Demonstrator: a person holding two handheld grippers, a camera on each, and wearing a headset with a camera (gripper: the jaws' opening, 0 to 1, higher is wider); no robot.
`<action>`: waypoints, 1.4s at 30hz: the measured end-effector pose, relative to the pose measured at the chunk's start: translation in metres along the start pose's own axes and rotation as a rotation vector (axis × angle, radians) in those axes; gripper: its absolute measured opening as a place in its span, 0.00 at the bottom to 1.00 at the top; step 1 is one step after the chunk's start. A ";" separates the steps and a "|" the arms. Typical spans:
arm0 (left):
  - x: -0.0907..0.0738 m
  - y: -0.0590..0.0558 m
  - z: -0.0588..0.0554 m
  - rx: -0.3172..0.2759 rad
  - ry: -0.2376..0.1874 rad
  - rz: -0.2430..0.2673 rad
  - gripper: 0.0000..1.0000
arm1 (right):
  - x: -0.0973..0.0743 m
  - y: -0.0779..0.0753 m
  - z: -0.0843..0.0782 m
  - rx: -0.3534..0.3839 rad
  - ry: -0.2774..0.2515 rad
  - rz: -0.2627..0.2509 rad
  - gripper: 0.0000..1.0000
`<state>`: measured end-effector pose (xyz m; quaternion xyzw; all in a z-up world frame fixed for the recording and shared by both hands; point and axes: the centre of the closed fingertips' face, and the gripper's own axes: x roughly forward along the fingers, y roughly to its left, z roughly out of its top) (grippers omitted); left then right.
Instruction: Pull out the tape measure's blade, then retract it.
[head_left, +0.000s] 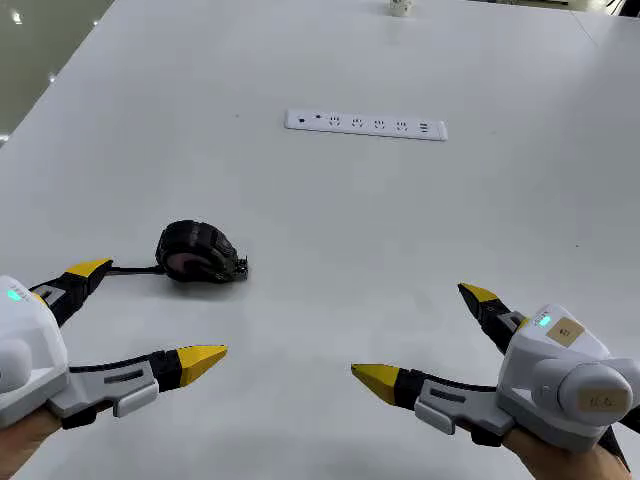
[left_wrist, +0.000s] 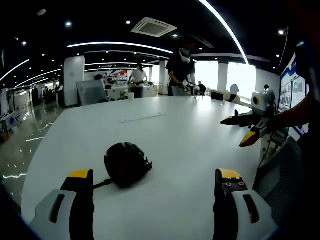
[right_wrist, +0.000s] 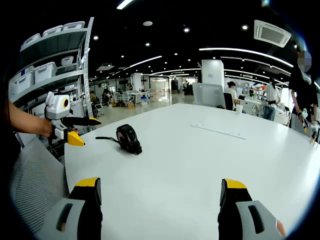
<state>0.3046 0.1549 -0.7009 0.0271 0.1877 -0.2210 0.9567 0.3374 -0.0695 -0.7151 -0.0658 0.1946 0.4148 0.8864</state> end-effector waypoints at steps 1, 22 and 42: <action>0.000 0.000 0.000 0.001 0.000 -0.001 0.99 | 0.000 0.000 0.000 0.003 0.001 0.002 0.99; 0.002 -0.001 0.002 0.017 0.008 -0.022 0.99 | -0.001 -0.002 0.002 -0.018 -0.002 0.001 0.99; 0.013 0.007 0.006 0.044 0.035 -0.053 0.99 | 0.010 -0.008 0.005 -0.035 0.015 0.052 0.99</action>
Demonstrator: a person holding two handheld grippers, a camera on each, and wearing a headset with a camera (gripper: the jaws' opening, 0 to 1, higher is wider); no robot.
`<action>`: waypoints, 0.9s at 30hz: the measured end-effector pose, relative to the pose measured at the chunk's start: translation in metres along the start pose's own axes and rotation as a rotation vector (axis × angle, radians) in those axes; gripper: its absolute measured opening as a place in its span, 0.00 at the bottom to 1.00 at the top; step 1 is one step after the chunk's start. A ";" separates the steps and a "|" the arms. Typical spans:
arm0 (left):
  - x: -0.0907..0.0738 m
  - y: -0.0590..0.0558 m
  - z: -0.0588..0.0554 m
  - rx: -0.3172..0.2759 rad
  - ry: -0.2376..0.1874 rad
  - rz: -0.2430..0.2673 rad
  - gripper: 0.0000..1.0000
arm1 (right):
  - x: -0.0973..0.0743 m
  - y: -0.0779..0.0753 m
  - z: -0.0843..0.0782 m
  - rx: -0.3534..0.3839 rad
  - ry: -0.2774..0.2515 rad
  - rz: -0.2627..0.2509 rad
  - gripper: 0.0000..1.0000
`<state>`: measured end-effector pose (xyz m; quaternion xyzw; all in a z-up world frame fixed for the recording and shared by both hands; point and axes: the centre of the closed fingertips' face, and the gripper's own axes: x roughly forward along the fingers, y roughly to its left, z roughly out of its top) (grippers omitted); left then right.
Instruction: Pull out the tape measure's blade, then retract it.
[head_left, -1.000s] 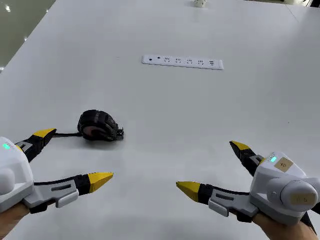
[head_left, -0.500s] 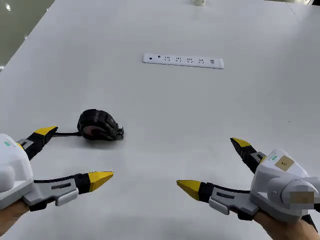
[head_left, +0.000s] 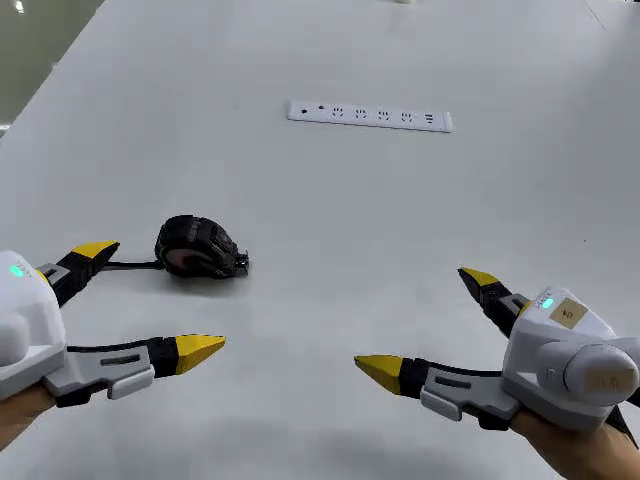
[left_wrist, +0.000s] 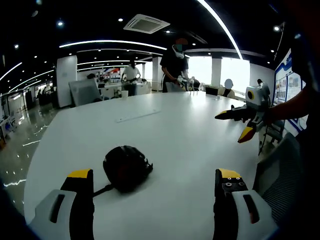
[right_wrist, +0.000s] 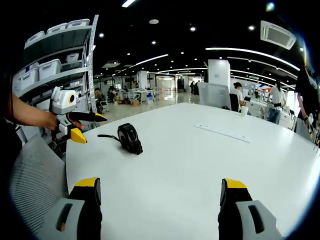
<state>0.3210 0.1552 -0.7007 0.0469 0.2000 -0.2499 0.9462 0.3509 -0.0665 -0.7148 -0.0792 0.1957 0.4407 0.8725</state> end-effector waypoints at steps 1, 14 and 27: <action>0.000 0.001 0.001 0.002 0.000 0.000 0.99 | 0.001 0.000 0.000 -0.001 0.001 0.005 0.99; 0.012 0.010 0.003 0.037 0.039 -0.039 0.99 | 0.013 -0.007 -0.003 -0.027 0.032 0.060 0.99; 0.025 0.016 0.000 0.094 0.095 -0.115 0.99 | 0.030 -0.009 0.001 -0.076 0.035 0.127 0.99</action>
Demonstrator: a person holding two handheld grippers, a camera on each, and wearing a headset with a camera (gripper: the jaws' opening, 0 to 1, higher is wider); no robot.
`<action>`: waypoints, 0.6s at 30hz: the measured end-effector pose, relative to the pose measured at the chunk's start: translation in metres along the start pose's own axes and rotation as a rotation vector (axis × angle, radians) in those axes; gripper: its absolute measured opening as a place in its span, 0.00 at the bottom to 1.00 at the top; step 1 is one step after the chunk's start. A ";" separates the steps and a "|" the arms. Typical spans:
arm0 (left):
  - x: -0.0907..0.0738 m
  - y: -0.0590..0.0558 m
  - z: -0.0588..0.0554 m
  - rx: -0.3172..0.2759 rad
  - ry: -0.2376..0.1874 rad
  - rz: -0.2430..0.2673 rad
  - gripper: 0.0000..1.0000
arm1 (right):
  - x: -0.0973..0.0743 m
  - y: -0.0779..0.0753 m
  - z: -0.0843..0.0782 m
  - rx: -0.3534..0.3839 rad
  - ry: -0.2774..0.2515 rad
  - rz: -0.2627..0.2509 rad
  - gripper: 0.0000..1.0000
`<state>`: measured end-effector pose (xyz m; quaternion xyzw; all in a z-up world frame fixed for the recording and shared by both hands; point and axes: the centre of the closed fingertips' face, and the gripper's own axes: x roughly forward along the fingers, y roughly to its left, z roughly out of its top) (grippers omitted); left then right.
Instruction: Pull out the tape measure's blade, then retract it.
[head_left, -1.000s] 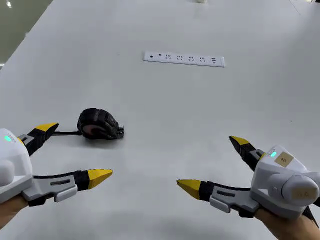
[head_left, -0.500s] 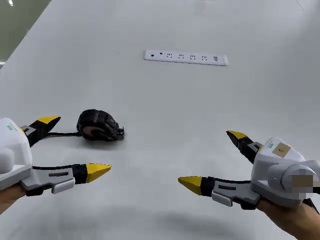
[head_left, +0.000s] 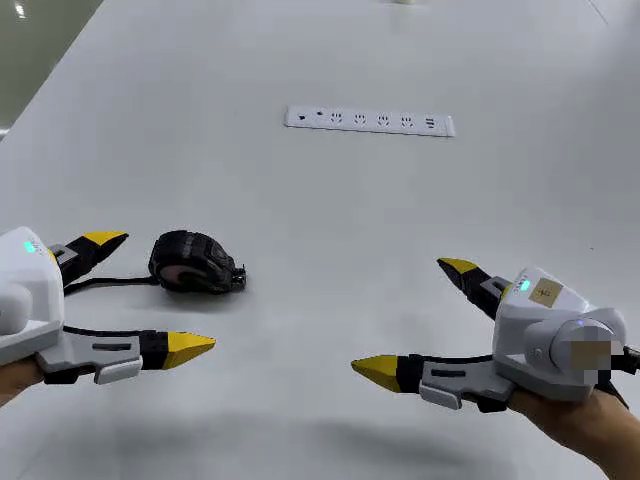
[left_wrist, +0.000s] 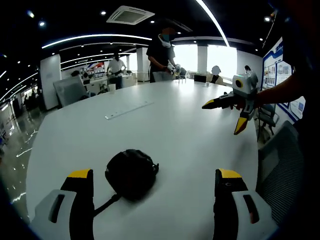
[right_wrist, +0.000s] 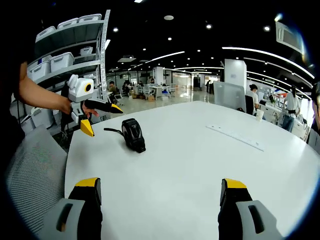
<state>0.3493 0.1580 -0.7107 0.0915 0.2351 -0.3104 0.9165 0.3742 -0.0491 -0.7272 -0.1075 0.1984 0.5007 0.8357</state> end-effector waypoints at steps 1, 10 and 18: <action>0.001 0.001 0.000 0.008 0.006 -0.006 0.99 | 0.002 0.000 0.000 0.000 0.001 0.007 0.99; 0.007 0.008 -0.004 0.041 0.051 -0.061 0.99 | 0.019 0.001 0.002 -0.037 0.008 0.070 0.96; 0.014 0.015 -0.004 0.071 0.085 -0.100 0.97 | 0.036 0.003 0.008 -0.071 0.011 0.126 0.94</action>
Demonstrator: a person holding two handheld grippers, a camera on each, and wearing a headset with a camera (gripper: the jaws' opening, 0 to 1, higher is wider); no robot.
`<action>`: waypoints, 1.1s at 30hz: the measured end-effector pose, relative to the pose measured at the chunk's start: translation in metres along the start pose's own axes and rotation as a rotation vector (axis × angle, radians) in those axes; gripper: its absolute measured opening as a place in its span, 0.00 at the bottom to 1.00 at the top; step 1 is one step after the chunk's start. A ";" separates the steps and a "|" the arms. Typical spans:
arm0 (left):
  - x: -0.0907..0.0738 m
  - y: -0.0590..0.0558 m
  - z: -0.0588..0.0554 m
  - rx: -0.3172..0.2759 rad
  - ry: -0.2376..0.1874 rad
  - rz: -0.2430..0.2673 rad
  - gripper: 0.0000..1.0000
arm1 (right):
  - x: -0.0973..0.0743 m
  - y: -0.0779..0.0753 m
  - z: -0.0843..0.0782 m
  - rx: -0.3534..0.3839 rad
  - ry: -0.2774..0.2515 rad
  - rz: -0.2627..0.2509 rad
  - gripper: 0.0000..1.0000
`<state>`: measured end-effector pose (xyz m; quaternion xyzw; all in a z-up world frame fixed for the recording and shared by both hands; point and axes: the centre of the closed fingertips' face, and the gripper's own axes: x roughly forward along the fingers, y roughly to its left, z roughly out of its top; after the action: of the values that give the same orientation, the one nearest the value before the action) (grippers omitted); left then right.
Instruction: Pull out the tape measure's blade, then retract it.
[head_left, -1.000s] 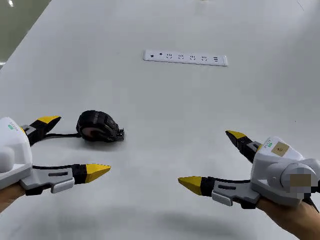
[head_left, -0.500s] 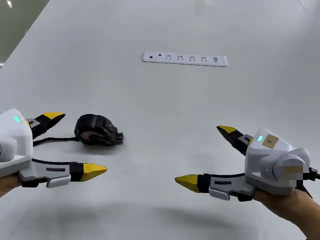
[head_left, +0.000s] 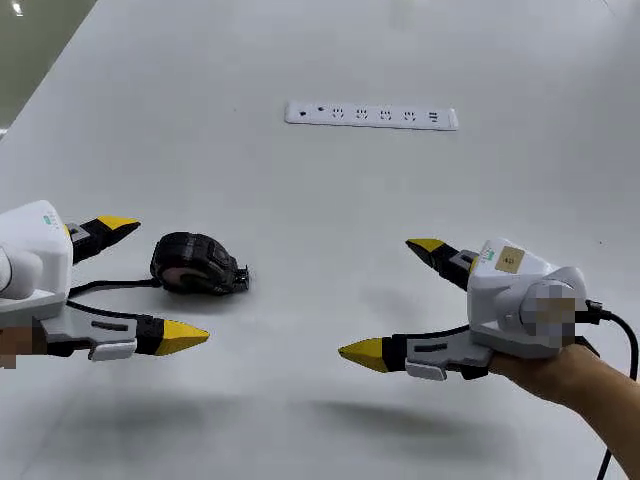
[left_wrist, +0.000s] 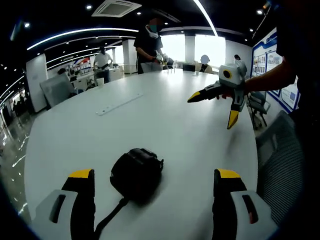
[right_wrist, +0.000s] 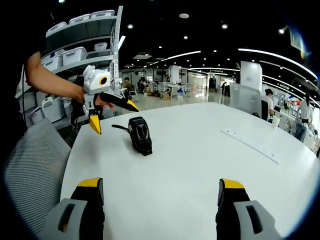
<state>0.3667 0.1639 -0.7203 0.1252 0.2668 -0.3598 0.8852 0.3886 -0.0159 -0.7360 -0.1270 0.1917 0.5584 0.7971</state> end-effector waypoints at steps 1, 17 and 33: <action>0.001 0.001 0.000 0.009 0.008 -0.007 0.97 | 0.003 -0.001 0.000 -0.004 0.000 0.009 0.94; 0.006 0.018 -0.010 0.096 0.114 -0.089 0.76 | 0.038 0.002 0.010 -0.103 0.003 0.140 0.79; 0.013 0.032 -0.021 0.198 0.224 -0.151 0.59 | 0.078 0.022 0.012 -0.193 0.056 0.286 0.65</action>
<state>0.3884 0.1880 -0.7441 0.2306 0.3359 -0.4334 0.8039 0.3935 0.0623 -0.7597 -0.1900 0.1751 0.6782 0.6879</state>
